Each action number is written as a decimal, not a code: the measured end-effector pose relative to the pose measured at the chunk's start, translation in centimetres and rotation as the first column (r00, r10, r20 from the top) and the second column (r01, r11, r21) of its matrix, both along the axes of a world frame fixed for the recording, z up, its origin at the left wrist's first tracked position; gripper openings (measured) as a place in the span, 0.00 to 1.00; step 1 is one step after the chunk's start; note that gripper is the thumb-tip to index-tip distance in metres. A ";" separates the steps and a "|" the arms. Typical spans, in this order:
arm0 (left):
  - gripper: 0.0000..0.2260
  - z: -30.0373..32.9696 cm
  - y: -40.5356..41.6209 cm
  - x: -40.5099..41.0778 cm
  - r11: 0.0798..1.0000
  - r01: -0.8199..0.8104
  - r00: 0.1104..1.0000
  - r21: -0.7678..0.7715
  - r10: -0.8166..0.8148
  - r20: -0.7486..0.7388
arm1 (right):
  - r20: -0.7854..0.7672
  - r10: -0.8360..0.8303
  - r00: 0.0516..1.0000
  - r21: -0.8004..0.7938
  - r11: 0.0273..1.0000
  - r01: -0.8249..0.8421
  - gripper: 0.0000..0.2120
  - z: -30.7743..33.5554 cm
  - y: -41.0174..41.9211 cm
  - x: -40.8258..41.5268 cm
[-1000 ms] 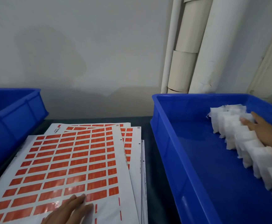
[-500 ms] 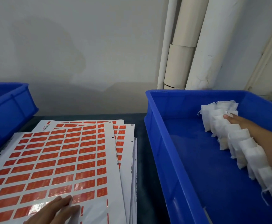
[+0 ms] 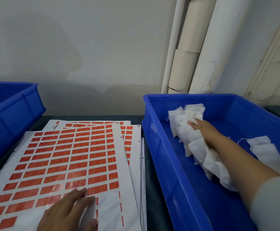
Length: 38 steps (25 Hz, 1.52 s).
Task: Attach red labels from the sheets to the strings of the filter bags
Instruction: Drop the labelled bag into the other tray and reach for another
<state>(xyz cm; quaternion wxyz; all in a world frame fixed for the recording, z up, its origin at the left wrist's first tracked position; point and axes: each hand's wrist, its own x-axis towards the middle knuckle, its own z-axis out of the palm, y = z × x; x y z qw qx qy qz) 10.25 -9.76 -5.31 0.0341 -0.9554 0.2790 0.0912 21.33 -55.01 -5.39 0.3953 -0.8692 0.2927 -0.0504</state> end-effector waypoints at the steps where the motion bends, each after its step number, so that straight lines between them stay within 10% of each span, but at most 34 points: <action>1: 0.27 -0.4 -0.7 -0.1 0.999 -0.009 1.000 -0.054 0.011 0.023 | 0.024 0.020 1.000 0.030 0.999 -0.021 0.38 0.2 1.6 -0.2; 14: 0.29 -1.9 0.1 -2.0 0.937 -0.166 0.971 -0.307 0.210 0.118 | 0.195 0.128 0.972 0.175 0.971 -0.163 0.16 3.9 13.0 -2.7; 23: 0.28 -2.0 -0.1 -2.8 0.899 -0.233 0.947 -0.370 0.296 0.122 | -0.356 0.486 0.798 -0.181 0.802 -0.569 0.22 9.0 11.8 -6.9; 26: 0.27 -2.0 0.1 -3.0 0.899 -0.225 0.950 -0.376 0.288 0.120 | -0.361 0.393 0.846 -0.414 0.745 -0.523 0.26 8.6 12.5 -7.5; 31: 0.26 -2.0 0.4 -3.0 0.898 -0.220 0.955 -0.380 0.277 0.101 | -0.451 0.221 0.865 -0.368 0.836 -0.406 0.27 8.9 10.8 -10.4; 38: 0.23 -1.9 0.5 -3.1 0.864 -0.231 0.958 -0.446 0.282 0.049 | -0.235 0.195 0.952 -0.425 0.861 -0.281 0.07 11.9 10.3 -13.8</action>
